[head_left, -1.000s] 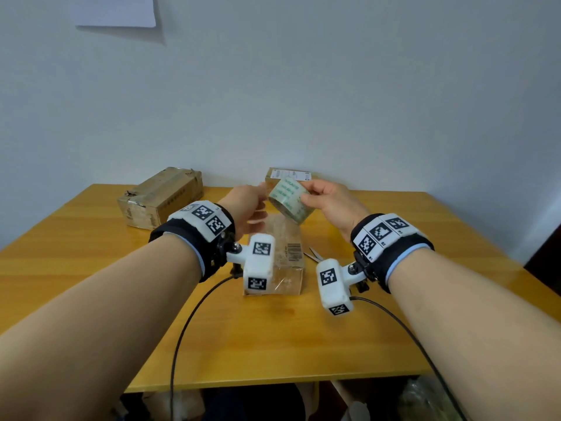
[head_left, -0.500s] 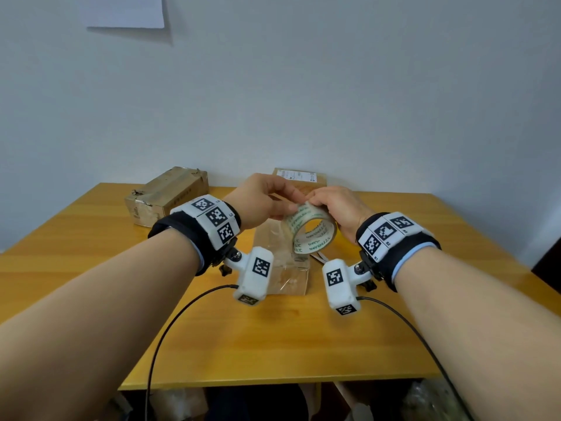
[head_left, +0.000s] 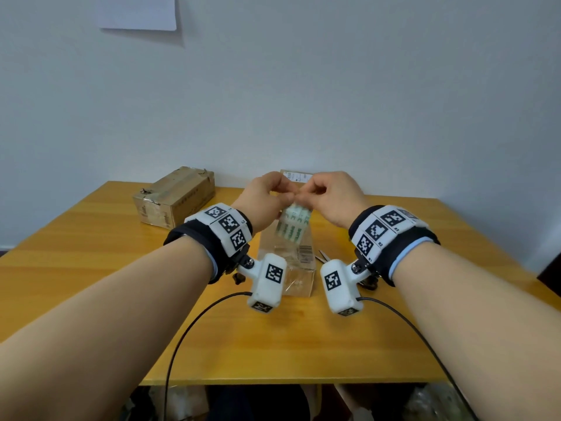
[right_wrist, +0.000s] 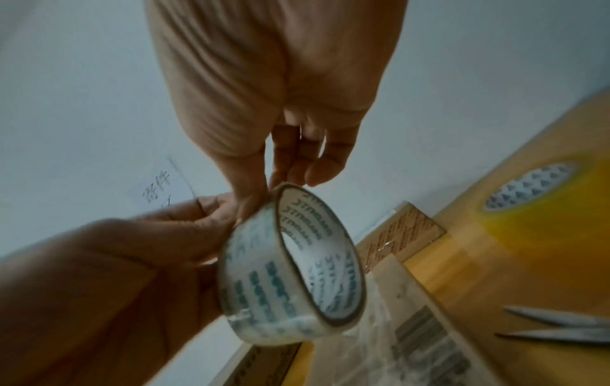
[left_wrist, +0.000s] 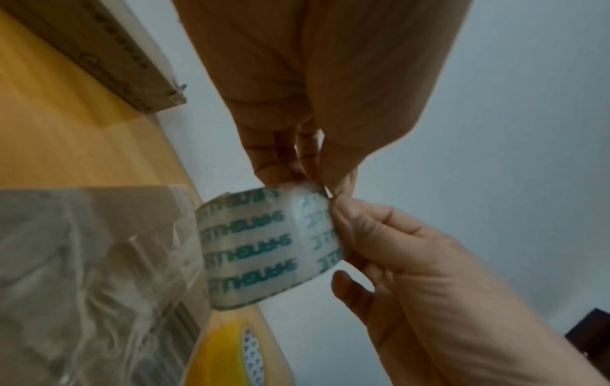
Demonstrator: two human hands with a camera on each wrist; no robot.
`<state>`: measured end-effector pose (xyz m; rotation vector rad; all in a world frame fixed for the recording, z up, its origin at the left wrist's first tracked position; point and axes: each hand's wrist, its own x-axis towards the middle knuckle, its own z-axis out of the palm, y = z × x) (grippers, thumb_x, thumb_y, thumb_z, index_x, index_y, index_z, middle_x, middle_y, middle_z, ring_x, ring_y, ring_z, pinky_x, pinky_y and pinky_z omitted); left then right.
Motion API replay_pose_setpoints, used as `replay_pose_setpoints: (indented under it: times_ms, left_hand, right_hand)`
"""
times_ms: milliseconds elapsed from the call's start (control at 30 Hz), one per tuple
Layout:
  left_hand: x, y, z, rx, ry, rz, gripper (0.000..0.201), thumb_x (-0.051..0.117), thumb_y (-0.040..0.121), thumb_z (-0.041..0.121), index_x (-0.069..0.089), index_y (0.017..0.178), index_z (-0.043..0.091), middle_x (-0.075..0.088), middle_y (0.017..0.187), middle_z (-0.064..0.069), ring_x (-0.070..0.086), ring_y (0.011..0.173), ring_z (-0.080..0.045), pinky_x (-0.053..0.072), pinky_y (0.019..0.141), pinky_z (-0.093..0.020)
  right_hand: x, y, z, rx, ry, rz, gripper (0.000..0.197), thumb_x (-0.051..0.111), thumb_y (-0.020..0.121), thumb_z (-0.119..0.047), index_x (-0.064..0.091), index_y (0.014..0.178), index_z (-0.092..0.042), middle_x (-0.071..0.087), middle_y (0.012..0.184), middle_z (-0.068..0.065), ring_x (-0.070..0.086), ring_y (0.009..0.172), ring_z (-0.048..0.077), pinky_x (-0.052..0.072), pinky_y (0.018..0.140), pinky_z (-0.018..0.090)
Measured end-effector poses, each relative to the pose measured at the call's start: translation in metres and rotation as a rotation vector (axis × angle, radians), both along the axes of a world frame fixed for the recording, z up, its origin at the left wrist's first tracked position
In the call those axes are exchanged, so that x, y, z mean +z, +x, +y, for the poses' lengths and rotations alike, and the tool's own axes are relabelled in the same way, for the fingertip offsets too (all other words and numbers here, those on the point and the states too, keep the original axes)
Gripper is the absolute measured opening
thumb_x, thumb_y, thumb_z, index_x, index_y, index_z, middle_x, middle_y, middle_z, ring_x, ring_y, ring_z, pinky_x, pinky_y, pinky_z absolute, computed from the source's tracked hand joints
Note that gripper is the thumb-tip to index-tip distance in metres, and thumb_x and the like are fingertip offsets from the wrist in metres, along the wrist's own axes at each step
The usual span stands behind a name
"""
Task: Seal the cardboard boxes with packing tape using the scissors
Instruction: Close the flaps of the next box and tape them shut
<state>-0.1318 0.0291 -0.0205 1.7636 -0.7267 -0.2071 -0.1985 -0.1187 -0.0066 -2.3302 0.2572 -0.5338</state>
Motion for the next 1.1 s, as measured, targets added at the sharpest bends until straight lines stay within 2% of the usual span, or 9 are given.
replay_pose_setpoints:
  times_ms: [100, 233, 433, 600, 667, 733, 867, 1033, 1100]
  left_hand:
    - [-0.003, -0.009, -0.003, -0.057, 0.042, 0.159, 0.048, 0.068, 0.088, 0.005, 0.046, 0.129, 0.017, 0.063, 0.105, 0.0, 0.068, 0.092, -0.02, 0.058, 0.085, -0.043]
    - [-0.007, -0.009, -0.01, -0.007, 0.117, 0.277, 0.076, 0.077, 0.081, 0.007, 0.032, 0.139, 0.028, 0.07, 0.105, -0.01, 0.073, 0.087, -0.025, 0.06, 0.081, -0.046]
    - [-0.004, 0.004, -0.014, 0.15, 0.181, 0.148, 0.072, 0.078, 0.08, 0.009, 0.041, 0.142, 0.014, 0.066, 0.106, -0.004, 0.067, 0.098, -0.022, 0.055, 0.091, -0.039]
    - [-0.002, 0.005, -0.015, 0.165, 0.179, -0.064, 0.066, 0.076, 0.082, 0.01, 0.042, 0.138, 0.018, 0.054, 0.084, 0.005, 0.061, 0.084, -0.017, 0.05, 0.072, -0.03]
    - [-0.004, 0.007, -0.015, 0.155, 0.176, -0.099, 0.066, 0.076, 0.081, 0.01, 0.042, 0.137, 0.019, 0.056, 0.086, 0.002, 0.06, 0.082, -0.017, 0.051, 0.072, -0.032]
    - [-0.006, 0.009, -0.013, 0.136, 0.153, -0.094, 0.067, 0.077, 0.08, 0.008, 0.043, 0.137, 0.019, 0.056, 0.086, 0.0, 0.061, 0.083, -0.018, 0.055, 0.078, -0.037]
    - [-0.003, 0.009, -0.015, 0.03, 0.044, -0.065, 0.071, 0.078, 0.078, 0.001, 0.044, 0.139, 0.015, 0.054, 0.076, 0.0, 0.059, 0.074, -0.016, 0.055, 0.078, -0.033]
    - [-0.006, 0.007, -0.014, -0.021, 0.143, -0.024, 0.082, 0.08, 0.08, 0.011, 0.032, 0.146, 0.022, 0.059, 0.114, 0.002, 0.059, 0.105, -0.007, 0.052, 0.084, -0.018]
    - [-0.016, 0.008, -0.007, 0.059, 0.409, -0.064, 0.088, 0.08, 0.08, 0.028, 0.027, 0.15, 0.024, 0.047, 0.138, -0.004, 0.049, 0.126, -0.022, 0.047, 0.103, -0.038]
  right_hand:
    - [0.001, 0.002, 0.001, -0.056, -0.018, -0.009, 0.015, 0.075, 0.09, -0.02, 0.07, 0.075, -0.023, 0.072, 0.086, -0.008, 0.066, 0.08, 0.008, 0.049, 0.068, 0.022]
    - [-0.004, -0.001, 0.004, -0.056, -0.044, -0.012, 0.012, 0.069, 0.094, -0.019, 0.07, 0.082, -0.018, 0.07, 0.089, -0.009, 0.063, 0.081, 0.005, 0.046, 0.067, 0.019]
    - [-0.004, -0.002, 0.014, -0.014, 0.088, 0.003, 0.017, 0.065, 0.094, -0.019, 0.068, 0.08, -0.01, 0.073, 0.092, 0.002, 0.065, 0.086, 0.018, 0.053, 0.081, 0.034]
    - [0.005, 0.003, 0.013, -0.124, 0.229, 0.051, 0.032, 0.066, 0.089, -0.017, 0.053, 0.06, -0.015, 0.054, 0.06, -0.002, 0.047, 0.054, 0.014, 0.037, 0.053, 0.027]
    - [0.009, 0.006, 0.011, -0.173, 0.252, 0.083, 0.019, 0.071, 0.087, -0.024, 0.056, 0.082, -0.014, 0.055, 0.07, -0.004, 0.051, 0.062, 0.012, 0.04, 0.058, 0.027]
    - [0.01, 0.003, 0.003, -0.236, 0.308, 0.148, 0.051, 0.079, 0.084, -0.038, 0.044, 0.112, -0.012, 0.056, 0.09, -0.004, 0.054, 0.079, 0.01, 0.047, 0.075, 0.033]
    - [0.004, -0.005, -0.005, -0.063, 0.534, 0.239, 0.041, 0.075, 0.086, -0.048, 0.068, 0.114, -0.019, 0.072, 0.103, -0.004, 0.064, 0.099, 0.015, 0.051, 0.088, 0.041]
    - [-0.004, -0.004, -0.019, -0.17, 0.412, 0.036, 0.025, 0.073, 0.089, -0.016, 0.069, 0.114, -0.016, 0.072, 0.106, -0.002, 0.069, 0.1, 0.022, 0.056, 0.078, 0.034]
    - [-0.009, -0.008, -0.032, -0.288, 0.047, 0.177, 0.021, 0.068, 0.09, -0.013, 0.069, 0.11, -0.012, 0.069, 0.106, 0.002, 0.067, 0.097, 0.023, 0.058, 0.082, 0.036]
